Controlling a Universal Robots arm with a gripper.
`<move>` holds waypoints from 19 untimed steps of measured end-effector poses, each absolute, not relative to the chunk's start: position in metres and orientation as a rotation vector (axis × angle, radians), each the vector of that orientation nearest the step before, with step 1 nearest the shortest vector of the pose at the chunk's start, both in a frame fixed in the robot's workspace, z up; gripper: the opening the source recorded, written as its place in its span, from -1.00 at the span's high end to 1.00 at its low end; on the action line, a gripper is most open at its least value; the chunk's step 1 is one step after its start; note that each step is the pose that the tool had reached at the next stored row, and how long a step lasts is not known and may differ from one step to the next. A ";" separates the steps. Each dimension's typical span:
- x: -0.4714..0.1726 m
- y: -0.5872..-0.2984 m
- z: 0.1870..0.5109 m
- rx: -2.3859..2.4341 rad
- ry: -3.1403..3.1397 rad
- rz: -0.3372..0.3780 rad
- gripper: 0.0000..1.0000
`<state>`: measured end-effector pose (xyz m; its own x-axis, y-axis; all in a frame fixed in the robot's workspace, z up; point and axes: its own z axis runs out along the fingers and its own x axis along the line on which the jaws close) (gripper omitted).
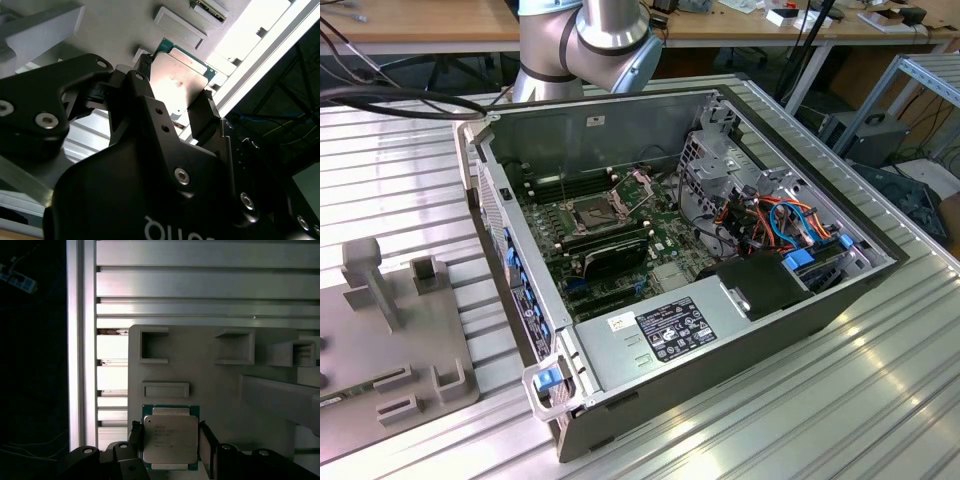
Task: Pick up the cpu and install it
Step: 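Pick up the cpu and move it towards the insertion slot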
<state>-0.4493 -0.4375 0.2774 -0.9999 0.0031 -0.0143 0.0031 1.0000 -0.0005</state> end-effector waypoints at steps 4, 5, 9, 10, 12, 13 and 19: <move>-0.449 -0.437 0.278 0.005 3.127 -0.001 -0.09; -0.449 -0.438 0.278 0.005 3.127 -0.001 -0.09; -0.449 -0.438 0.278 0.005 3.127 -0.001 -0.09; -0.449 -0.437 0.278 0.005 3.127 -0.001 -0.09; -0.449 -0.438 0.279 0.005 3.127 -0.001 -0.09; -0.449 -0.438 0.280 0.005 3.128 -0.001 -0.09; -0.449 -0.438 0.285 0.005 3.127 -0.001 -0.09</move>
<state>-0.4493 -0.4375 0.2846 -0.9999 0.0031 -0.0142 0.0032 1.0000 -0.0005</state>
